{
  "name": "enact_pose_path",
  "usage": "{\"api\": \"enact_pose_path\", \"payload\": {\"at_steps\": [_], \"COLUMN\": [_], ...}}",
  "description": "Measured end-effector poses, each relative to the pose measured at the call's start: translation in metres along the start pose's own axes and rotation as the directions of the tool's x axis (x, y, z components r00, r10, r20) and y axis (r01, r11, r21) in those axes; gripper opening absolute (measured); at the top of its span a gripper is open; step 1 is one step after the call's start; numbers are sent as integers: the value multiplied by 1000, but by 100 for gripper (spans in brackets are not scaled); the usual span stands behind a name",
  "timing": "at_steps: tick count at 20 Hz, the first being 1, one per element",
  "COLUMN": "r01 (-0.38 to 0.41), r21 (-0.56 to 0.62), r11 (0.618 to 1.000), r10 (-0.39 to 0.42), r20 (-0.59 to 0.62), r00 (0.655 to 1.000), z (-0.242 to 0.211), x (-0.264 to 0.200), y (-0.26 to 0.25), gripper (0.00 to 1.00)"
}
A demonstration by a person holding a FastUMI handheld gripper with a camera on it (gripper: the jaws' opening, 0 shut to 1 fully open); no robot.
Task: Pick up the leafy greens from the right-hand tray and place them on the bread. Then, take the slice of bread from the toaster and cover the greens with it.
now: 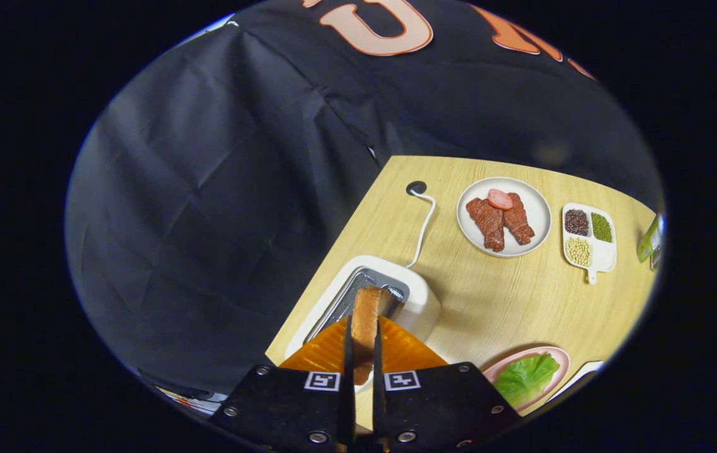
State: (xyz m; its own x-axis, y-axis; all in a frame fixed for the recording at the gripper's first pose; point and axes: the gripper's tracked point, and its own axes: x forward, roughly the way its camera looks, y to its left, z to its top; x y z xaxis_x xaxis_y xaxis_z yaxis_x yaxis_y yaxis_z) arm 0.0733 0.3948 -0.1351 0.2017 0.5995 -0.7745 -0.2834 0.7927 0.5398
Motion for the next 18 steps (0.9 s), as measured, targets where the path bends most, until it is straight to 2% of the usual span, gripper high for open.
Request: {"api": "enact_pose_path", "payload": {"at_steps": [2,5,12,18], "r01": [-55,-97,-139,-179], "r21": [11,39,78,121], "r11": [998,994,987,976], "r10": [55,93,122,146], "r20": [48,102,193,244], "r00": [997,990,974,959], "z": [3,0,-20,-47], "x": [-17,-41,-92,-111], "y": [3,-6,-43,-71], "gripper": [11,11,11,11]}}
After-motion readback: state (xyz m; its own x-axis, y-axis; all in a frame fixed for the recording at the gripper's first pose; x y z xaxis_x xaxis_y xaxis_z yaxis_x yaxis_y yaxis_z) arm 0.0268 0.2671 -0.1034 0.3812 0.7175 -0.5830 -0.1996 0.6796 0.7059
